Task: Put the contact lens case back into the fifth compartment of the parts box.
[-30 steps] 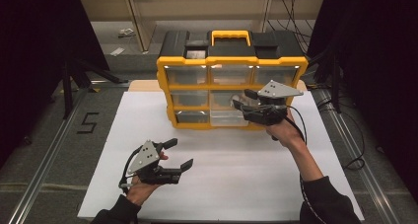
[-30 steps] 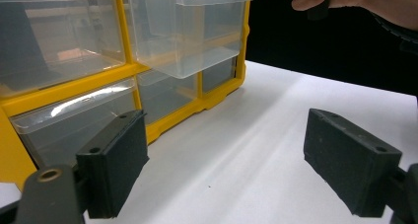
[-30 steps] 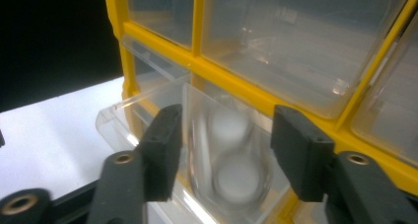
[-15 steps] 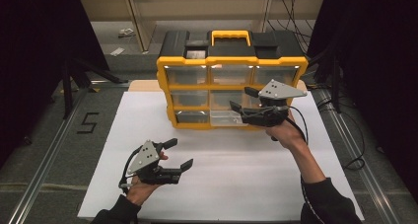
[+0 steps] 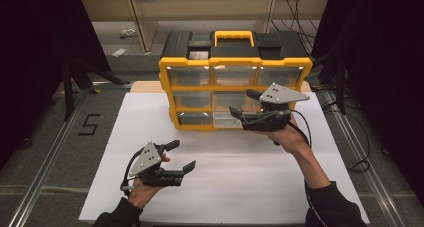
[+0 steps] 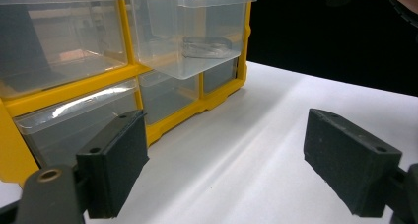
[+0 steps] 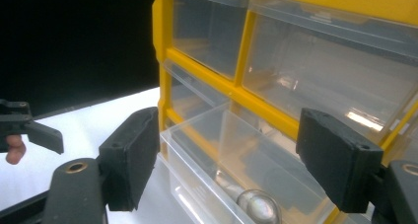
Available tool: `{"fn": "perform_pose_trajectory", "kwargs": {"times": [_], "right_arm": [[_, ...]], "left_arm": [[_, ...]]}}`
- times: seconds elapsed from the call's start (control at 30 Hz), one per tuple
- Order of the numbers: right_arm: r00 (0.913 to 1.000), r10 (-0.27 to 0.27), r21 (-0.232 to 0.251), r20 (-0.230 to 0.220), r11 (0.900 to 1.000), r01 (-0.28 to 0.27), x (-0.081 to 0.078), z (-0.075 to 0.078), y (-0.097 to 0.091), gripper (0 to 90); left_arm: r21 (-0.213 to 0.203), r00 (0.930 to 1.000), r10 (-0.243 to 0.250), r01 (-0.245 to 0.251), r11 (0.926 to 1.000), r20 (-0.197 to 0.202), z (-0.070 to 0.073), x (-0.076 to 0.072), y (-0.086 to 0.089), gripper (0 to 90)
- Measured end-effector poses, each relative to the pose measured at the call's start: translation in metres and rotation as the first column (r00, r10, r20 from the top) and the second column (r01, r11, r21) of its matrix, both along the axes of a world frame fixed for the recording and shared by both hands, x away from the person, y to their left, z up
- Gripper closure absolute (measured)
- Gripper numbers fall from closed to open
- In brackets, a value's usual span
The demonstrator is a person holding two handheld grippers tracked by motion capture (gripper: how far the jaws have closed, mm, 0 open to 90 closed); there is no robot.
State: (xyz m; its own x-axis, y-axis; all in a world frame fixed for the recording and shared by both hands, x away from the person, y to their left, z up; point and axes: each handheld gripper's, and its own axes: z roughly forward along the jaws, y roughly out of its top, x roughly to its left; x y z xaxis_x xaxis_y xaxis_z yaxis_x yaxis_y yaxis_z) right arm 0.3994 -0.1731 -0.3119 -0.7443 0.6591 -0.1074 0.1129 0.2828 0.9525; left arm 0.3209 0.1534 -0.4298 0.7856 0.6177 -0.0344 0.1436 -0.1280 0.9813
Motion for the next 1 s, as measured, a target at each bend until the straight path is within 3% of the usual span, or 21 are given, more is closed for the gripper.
{"fn": "perform_pose_trajectory", "kwargs": {"times": [1.0], "right_arm": [[0.9973,0.073,-0.053,-0.009,0.9959,-0.073,-0.024,-0.001,0.012,24.3]], "left_arm": [[-0.002,1.0,0.002,-0.002,1.0,0.003,0.0,0.0,0.001,16.6]]}}
